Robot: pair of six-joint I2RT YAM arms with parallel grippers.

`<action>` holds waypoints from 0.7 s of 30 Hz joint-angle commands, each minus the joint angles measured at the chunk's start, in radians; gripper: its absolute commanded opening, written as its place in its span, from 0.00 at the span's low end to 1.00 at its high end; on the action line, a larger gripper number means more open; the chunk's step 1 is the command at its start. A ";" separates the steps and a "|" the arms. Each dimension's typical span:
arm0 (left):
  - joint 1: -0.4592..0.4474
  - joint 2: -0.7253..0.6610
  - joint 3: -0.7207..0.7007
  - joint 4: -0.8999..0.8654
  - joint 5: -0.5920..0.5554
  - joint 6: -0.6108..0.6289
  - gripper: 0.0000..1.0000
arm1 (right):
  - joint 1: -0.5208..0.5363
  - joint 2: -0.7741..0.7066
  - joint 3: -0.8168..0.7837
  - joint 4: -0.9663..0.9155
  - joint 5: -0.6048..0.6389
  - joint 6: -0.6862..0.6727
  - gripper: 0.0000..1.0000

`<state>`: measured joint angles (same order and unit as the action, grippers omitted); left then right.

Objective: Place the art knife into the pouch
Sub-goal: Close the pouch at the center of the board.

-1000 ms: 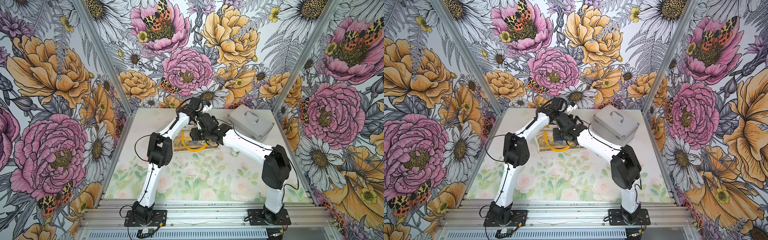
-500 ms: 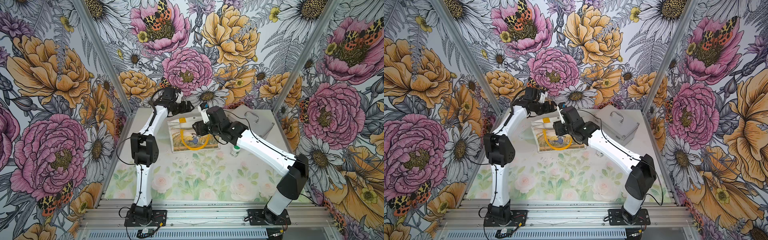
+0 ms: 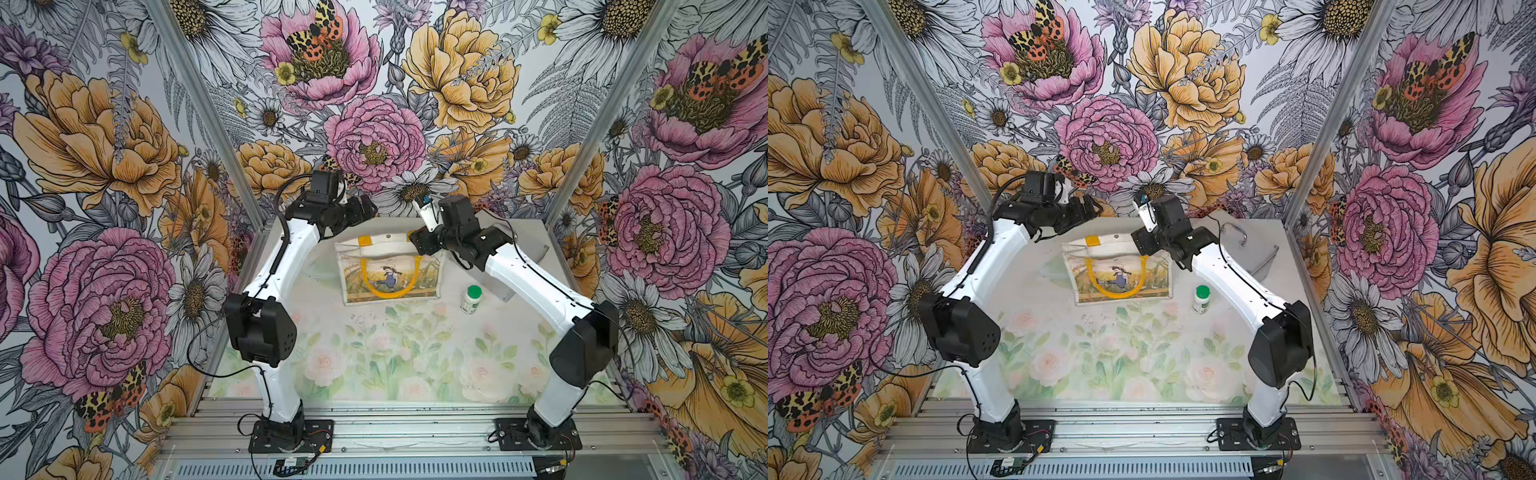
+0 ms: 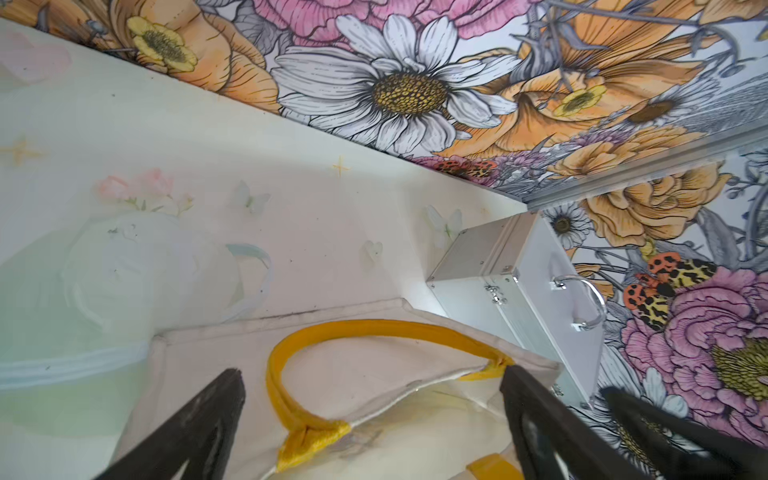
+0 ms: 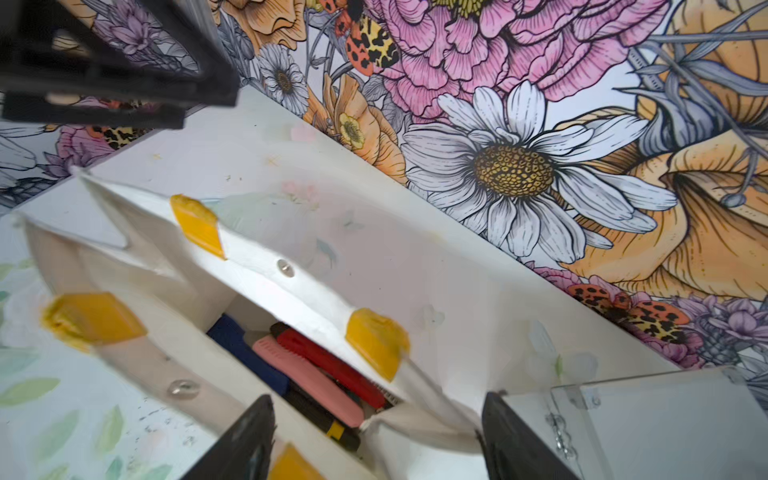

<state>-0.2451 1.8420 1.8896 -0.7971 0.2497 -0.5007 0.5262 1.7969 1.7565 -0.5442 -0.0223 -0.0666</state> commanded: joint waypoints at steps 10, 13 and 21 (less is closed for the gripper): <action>-0.205 -0.504 -0.492 0.138 -0.358 -0.481 0.99 | -0.161 0.235 0.299 -0.005 -0.602 0.046 0.88; -0.232 -0.553 -0.568 0.150 -0.400 -0.576 0.99 | -0.179 0.285 0.339 -0.007 -0.743 0.067 0.91; -0.241 -0.514 -0.647 0.206 -0.423 -0.732 0.99 | -0.219 0.432 0.453 -0.010 -0.893 0.117 0.92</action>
<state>-0.4770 1.3121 1.2610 -0.6441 -0.1265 -1.1320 0.3225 2.1918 2.1628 -0.5415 -0.8104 0.0124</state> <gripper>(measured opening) 0.987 0.917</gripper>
